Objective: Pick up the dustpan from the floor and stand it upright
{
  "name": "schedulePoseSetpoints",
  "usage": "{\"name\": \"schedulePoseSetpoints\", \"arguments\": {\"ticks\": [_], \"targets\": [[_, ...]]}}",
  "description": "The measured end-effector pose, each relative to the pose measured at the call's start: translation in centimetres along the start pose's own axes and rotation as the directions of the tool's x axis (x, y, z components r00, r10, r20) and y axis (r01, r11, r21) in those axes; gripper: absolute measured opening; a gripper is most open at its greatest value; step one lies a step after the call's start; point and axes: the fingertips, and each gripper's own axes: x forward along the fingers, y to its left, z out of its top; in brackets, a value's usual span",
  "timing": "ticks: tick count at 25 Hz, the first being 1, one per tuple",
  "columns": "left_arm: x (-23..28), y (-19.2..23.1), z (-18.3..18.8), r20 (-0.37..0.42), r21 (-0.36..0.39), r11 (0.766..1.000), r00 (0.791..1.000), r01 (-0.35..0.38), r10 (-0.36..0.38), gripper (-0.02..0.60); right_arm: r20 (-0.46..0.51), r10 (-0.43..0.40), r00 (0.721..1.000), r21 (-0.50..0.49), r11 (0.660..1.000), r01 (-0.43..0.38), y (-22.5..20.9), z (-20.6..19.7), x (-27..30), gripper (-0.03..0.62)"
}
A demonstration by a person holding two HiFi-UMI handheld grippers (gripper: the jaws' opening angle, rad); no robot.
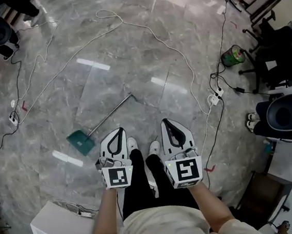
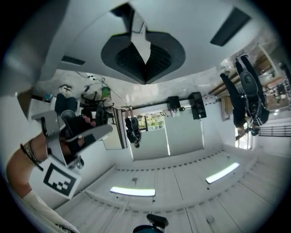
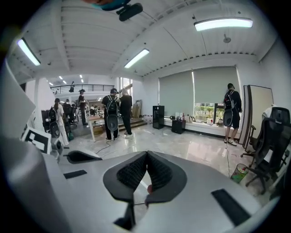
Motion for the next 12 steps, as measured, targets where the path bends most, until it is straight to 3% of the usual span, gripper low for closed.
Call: {"name": "schedulePoseSetpoints", "arguments": {"ticks": [5, 9, 12], "targets": [[9.4, 0.9, -11.2, -0.198, 0.014, 0.989, 0.970, 0.149, -0.144, 0.008, -0.024, 0.004, 1.000, 0.045, 0.999, -0.002, -0.7, -4.4, 7.2, 0.017], [16.8, 1.4, -20.8, -0.347, 0.041, 0.982, 0.924, 0.186, -0.161, 0.009, -0.054, 0.023, 0.998, 0.087, 0.996, -0.018, -1.8, -11.1, 13.8, 0.017], [21.6, 0.2, -28.5, -0.408, 0.066, 0.978, 0.900, 0.199, -0.155, 0.009, -0.071, 0.021, 0.997, 0.099, 0.995, -0.014, -3.4, -17.7, 18.3, 0.017]]}}
